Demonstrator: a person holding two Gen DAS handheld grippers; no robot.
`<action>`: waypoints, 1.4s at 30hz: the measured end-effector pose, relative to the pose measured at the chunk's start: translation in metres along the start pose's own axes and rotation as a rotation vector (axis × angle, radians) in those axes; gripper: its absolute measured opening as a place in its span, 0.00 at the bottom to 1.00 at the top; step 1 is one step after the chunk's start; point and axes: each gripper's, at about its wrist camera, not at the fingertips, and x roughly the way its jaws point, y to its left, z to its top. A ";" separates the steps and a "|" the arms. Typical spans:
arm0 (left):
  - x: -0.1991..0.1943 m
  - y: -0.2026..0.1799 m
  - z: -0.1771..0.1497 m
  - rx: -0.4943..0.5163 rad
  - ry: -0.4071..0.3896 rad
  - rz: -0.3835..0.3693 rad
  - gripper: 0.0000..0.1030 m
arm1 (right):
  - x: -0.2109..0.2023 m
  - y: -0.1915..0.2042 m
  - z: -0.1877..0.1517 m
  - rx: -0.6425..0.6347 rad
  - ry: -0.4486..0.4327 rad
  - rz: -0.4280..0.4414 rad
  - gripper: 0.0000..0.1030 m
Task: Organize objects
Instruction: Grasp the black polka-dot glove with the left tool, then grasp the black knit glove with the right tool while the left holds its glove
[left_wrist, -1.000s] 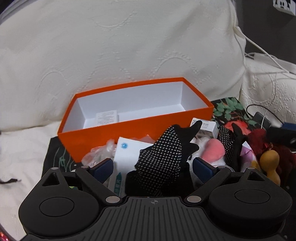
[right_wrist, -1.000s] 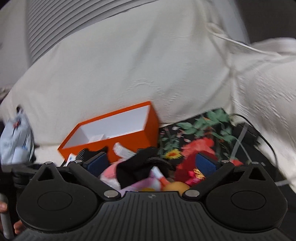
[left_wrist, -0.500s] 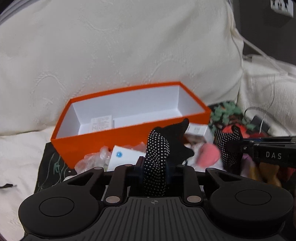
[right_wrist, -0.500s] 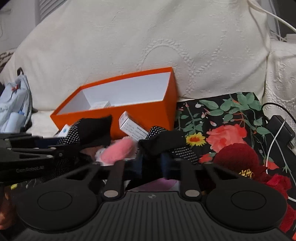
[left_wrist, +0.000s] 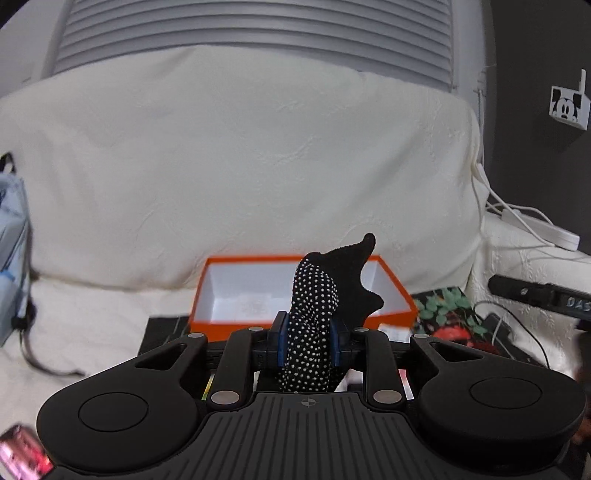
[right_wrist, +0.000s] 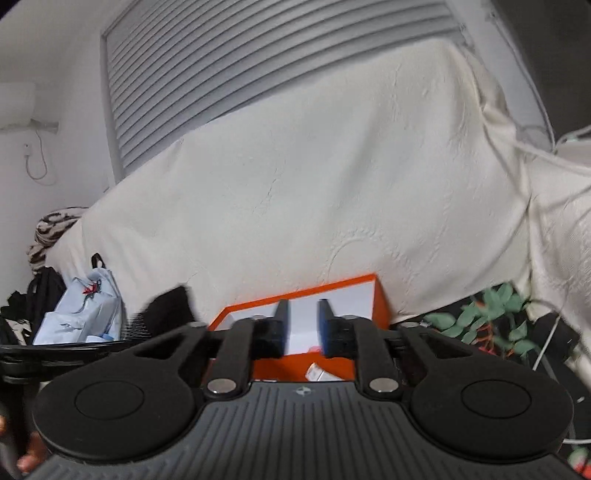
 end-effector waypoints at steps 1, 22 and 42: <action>-0.002 0.003 -0.006 -0.009 0.011 0.007 0.77 | 0.002 -0.001 0.000 -0.009 0.017 -0.008 0.80; 0.055 0.031 -0.102 -0.091 0.310 0.025 0.78 | 0.098 -0.033 -0.045 0.131 0.357 -0.124 0.07; 0.050 0.029 -0.105 -0.086 0.305 0.011 0.82 | -0.041 0.018 0.002 0.149 0.114 0.209 0.09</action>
